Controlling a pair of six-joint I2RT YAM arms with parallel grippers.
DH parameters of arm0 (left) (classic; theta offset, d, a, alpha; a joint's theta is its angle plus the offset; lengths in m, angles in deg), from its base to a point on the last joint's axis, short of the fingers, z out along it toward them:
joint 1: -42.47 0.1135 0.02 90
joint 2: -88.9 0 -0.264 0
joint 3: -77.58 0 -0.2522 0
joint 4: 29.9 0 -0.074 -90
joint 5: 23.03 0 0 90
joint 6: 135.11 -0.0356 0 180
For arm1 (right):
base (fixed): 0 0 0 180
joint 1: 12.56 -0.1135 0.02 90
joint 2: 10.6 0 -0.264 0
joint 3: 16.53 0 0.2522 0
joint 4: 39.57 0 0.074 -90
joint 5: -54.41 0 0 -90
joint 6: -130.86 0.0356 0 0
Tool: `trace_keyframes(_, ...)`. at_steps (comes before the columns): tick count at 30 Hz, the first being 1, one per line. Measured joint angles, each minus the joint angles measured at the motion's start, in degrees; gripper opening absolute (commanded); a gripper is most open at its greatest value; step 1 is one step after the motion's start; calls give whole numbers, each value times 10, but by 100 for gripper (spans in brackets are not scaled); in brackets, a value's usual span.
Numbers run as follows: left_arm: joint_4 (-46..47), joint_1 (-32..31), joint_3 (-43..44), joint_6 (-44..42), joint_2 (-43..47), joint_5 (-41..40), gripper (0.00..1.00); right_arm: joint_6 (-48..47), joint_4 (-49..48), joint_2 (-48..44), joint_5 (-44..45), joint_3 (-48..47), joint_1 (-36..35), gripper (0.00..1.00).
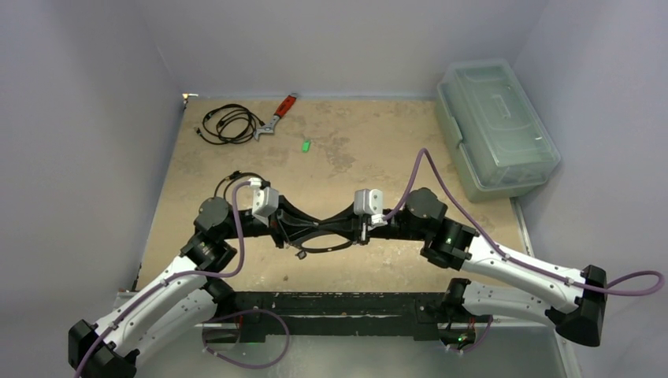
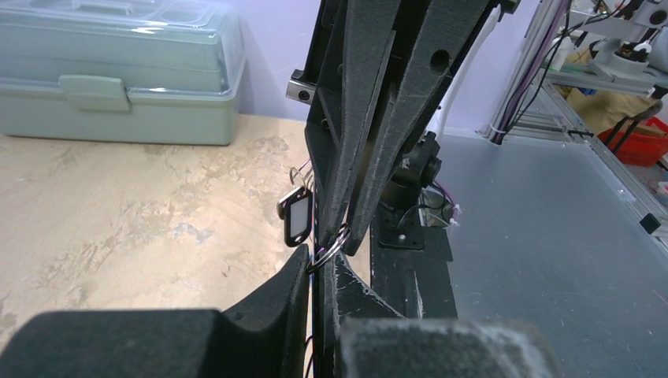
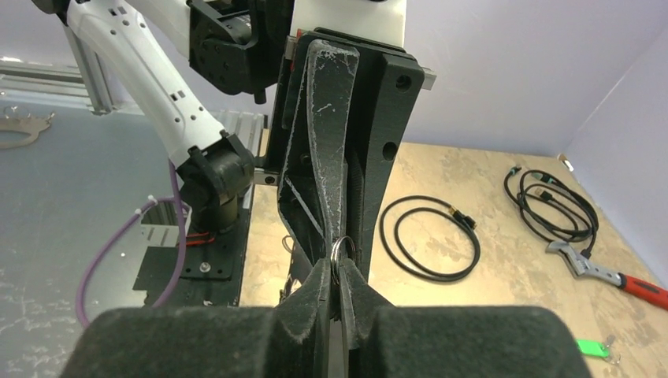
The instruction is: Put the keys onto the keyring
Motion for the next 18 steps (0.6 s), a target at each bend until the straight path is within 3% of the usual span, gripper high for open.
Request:
trace_keyframes(7, -9, 3, -4, -1, 3, 0, 0, -1, 8, 9, -15, -5, 0, 0)
trace_keyframes(13, -34, 3, -4, -20, 16, -9, 42, 5, 50, 26, -31, -35, 1, 0)
trace_keyframes(16, -49, 6, -4, -35, 21, -24, 52, 11, 80, 32, -33, -53, -1, 0)
trace_keyframes(18, -58, 7, -4, -45, 24, -30, 53, 16, 97, 36, -33, -63, -3, 0)
